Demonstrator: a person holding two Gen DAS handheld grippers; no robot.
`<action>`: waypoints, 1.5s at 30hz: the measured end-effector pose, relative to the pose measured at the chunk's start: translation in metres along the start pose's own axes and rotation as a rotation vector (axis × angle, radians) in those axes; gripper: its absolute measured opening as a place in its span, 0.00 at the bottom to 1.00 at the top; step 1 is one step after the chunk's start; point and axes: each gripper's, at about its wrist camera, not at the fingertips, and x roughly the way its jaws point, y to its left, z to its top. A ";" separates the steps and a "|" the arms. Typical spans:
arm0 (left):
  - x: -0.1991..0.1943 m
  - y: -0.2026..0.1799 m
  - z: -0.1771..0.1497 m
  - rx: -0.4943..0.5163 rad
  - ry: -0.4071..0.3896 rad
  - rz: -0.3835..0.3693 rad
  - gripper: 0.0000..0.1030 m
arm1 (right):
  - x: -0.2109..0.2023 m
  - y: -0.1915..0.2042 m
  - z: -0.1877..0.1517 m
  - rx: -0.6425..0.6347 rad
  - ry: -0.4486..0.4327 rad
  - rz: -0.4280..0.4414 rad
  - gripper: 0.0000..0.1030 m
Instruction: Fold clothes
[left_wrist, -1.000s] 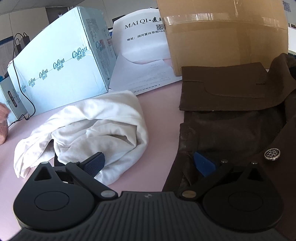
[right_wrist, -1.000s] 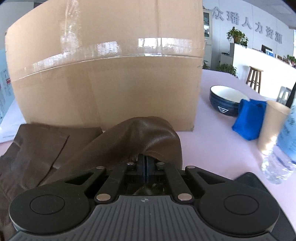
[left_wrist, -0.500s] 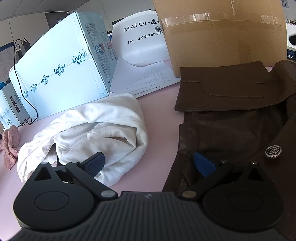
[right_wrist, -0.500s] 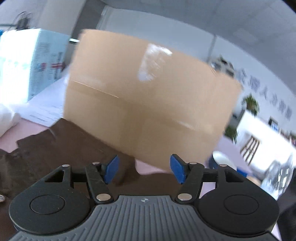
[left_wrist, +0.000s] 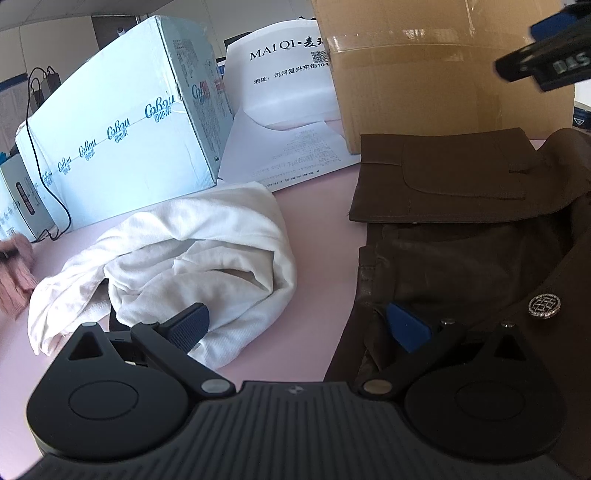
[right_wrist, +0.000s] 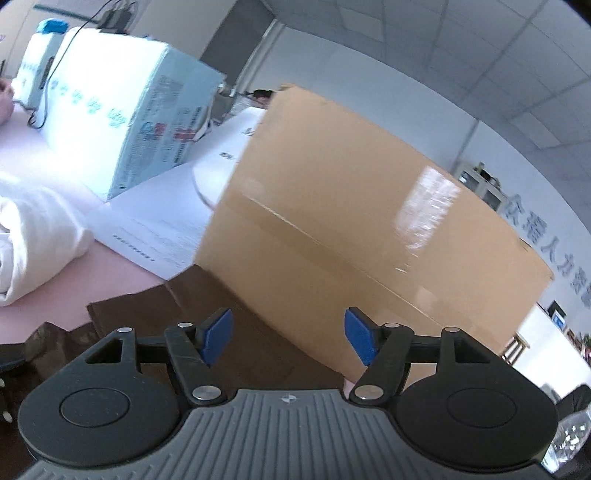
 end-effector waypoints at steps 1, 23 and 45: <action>0.000 0.001 0.000 -0.004 0.001 -0.003 1.00 | 0.004 0.005 0.002 -0.010 0.003 0.004 0.63; -0.003 0.004 -0.003 -0.045 0.008 -0.029 1.00 | 0.157 0.045 0.053 -0.039 0.175 0.347 0.65; -0.006 0.010 -0.007 -0.061 0.007 -0.016 1.00 | 0.170 0.067 0.051 -0.012 0.069 0.293 0.03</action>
